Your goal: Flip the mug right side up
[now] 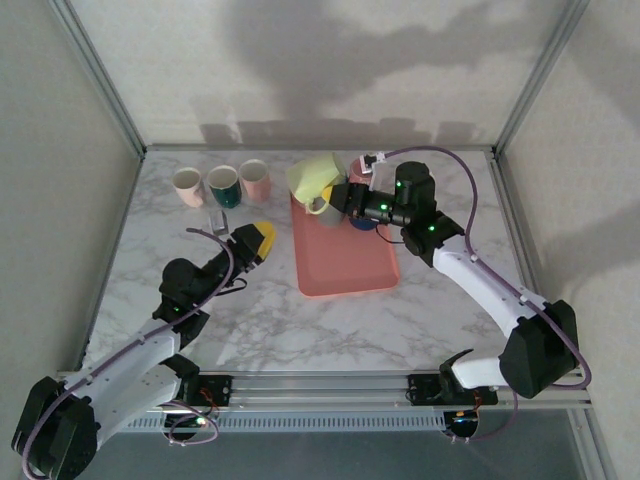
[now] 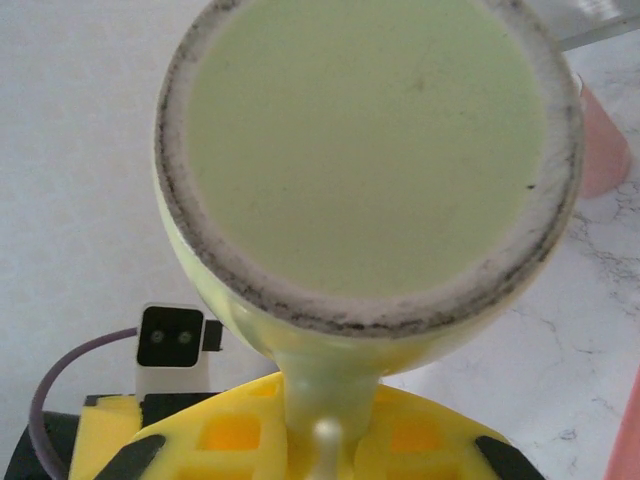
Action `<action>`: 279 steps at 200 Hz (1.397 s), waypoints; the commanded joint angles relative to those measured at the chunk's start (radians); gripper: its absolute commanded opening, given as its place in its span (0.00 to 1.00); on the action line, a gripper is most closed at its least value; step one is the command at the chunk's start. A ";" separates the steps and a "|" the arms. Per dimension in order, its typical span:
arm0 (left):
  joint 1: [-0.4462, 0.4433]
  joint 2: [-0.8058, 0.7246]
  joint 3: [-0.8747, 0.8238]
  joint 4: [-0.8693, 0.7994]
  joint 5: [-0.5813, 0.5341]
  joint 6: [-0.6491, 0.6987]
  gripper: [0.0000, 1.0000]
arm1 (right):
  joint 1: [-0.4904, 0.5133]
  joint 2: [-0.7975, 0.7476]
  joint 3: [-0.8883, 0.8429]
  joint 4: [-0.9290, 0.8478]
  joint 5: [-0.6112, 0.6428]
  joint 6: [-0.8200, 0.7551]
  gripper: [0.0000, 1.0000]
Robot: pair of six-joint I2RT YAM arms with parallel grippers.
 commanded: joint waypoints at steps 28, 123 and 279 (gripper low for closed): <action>-0.013 0.043 0.075 -0.049 0.003 0.016 0.58 | 0.010 -0.003 0.027 0.143 -0.066 0.001 0.00; -0.014 0.075 0.064 0.010 -0.014 -0.031 0.58 | 0.012 0.055 0.034 0.223 -0.072 0.057 0.00; -0.015 0.225 0.117 0.241 0.008 -0.060 0.57 | 0.114 0.083 0.052 0.310 -0.034 0.132 0.00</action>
